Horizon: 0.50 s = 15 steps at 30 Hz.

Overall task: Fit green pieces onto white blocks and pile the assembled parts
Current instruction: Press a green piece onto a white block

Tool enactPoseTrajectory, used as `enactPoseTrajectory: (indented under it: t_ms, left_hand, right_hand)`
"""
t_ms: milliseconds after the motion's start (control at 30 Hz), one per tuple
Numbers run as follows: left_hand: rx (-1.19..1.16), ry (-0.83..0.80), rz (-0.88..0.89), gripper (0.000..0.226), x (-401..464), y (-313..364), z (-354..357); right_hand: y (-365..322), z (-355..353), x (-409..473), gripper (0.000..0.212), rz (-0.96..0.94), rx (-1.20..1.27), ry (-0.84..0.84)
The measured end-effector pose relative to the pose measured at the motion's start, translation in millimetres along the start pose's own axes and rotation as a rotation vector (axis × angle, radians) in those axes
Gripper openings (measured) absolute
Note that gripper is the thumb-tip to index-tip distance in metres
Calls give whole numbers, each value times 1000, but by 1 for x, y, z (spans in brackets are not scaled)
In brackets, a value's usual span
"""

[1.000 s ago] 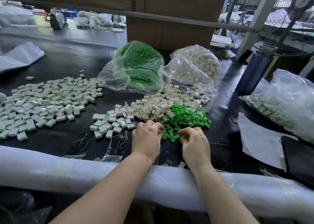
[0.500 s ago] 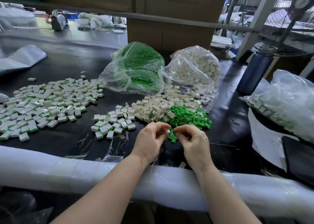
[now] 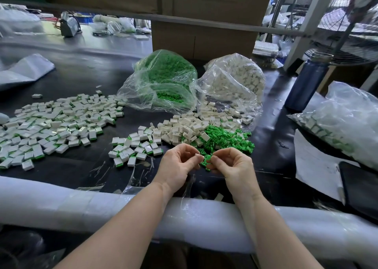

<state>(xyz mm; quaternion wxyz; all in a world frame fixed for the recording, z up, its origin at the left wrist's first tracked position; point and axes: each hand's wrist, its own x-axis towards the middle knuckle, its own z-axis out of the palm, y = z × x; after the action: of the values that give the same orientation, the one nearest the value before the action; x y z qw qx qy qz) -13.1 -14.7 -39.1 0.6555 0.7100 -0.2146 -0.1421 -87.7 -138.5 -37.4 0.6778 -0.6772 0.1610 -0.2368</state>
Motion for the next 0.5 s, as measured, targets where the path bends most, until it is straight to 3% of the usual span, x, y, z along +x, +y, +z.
enactPoseTrajectory:
  t_ms: [233, 500]
  left_hand:
    - [-79, -52, -45, 9, 0, 1, 0]
    - [0, -68, -37, 7, -1, 1, 0]
  right_hand:
    - [1, 1, 0, 13, -13, -45, -57]
    - [0, 3, -1, 12, -60, -174, -66]
